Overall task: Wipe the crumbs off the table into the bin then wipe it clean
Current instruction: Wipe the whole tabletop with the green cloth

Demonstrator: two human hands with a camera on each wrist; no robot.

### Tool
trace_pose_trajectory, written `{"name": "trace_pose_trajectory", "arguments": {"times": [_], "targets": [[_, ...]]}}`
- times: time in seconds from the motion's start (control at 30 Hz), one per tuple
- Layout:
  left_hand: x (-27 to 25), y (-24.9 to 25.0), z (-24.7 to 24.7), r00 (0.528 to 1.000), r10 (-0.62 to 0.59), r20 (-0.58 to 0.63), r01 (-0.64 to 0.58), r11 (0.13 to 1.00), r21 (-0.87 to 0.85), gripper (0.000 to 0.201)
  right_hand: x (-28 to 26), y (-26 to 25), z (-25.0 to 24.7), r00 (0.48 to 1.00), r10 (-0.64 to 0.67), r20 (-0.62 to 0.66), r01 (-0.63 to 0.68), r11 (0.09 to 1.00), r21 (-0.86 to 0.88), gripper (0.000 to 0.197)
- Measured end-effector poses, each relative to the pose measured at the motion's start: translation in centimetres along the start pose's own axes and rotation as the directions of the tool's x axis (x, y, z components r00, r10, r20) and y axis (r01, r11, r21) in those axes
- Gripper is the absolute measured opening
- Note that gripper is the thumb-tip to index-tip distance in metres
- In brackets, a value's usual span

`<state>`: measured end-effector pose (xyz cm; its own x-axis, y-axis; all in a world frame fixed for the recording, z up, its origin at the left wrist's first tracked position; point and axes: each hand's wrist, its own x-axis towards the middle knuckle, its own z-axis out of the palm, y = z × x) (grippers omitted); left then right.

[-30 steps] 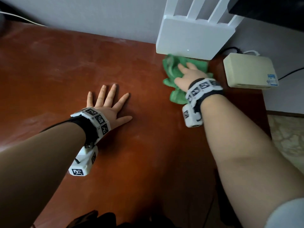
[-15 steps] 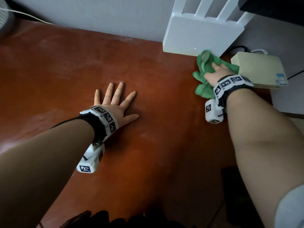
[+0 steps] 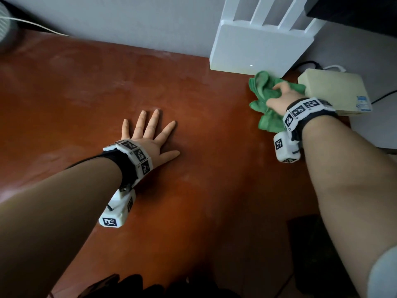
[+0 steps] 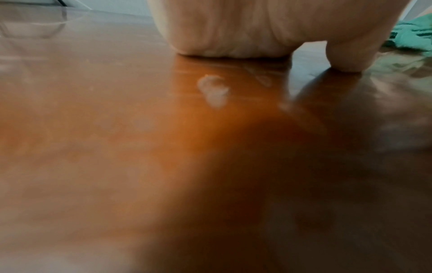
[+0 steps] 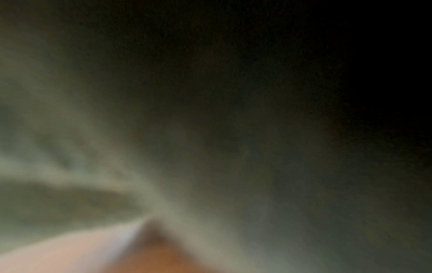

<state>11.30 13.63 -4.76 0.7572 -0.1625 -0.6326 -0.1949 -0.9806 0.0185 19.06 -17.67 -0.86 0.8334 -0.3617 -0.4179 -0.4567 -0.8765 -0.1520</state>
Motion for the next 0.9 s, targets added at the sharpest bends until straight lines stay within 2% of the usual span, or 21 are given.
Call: {"name": "trace_pose_trajectory", "arguments": {"times": [0.13, 0.2, 0.3, 0.33, 0.37, 0.43, 0.5, 0.57, 0.7, 0.9], "targets": [[-0.1, 0.0, 0.1, 1.0, -0.004, 0.002, 0.004, 1.0, -0.001, 0.076, -0.8, -1.5, 1.7, 0.998, -0.063, 0.016, 0.064, 0.987, -0.144, 0.059], [-0.1, -0.1, 0.0, 1.0, -0.003, -0.002, 0.003, 1.0, 0.005, 0.076, -2.4, -2.5, 3.3, 0.984, -0.17, 0.061, 0.179, 0.961, -0.212, 0.062], [-0.2, 0.0, 0.0, 1.0, 0.005, -0.006, -0.005, 1.0, -0.008, 0.076, -4.1, -3.9, 5.0, 0.914, -0.376, 0.151, 0.404, 0.879, -0.253, 0.062], [-0.2, 0.0, -0.1, 1.0, 0.006, -0.01, -0.006, 1.0, -0.008, 0.076, -3.9, -4.1, 5.1, 0.902, -0.402, 0.159, 0.431, 0.866, -0.254, 0.061], [-0.2, 0.0, 0.0, 1.0, 0.006, -0.011, -0.006, 1.0, -0.006, 0.076, -3.4, -4.2, 4.9, 0.913, -0.382, 0.145, 0.407, 0.88, -0.244, 0.059], [-0.1, 0.0, 0.0, 1.0, 0.009, -0.014, -0.009, 1.0, -0.008, 0.076, -2.5, -4.3, 4.3, 0.965, -0.253, 0.064, 0.261, 0.947, -0.187, 0.056], [0.0, -0.2, 0.2, 1.0, 0.01, -0.022, -0.01, 1.0, -0.009, 0.076, -2.5, -4.9, 4.1, 0.986, -0.164, 0.005, 0.163, 0.974, -0.16, 0.055], [0.0, -0.2, 0.4, 0.999, 0.016, -0.034, -0.017, 1.0, -0.013, 0.076, -3.7, -5.8, 4.8, 0.98, -0.198, 0.008, 0.196, 0.964, -0.181, 0.055], [0.0, -0.4, 0.5, 0.997, 0.036, -0.07, -0.038, 0.999, -0.021, 0.077, -7.9, -6.7, 7.6, 0.903, -0.416, 0.11, 0.43, 0.877, -0.217, 0.057], [-1.0, -1.0, 0.2, 0.992, 0.099, -0.082, -0.105, 0.992, -0.073, 0.078, -10.1, -7.0, 7.8, 0.916, -0.372, 0.154, 0.399, 0.885, -0.24, 0.056]]}}
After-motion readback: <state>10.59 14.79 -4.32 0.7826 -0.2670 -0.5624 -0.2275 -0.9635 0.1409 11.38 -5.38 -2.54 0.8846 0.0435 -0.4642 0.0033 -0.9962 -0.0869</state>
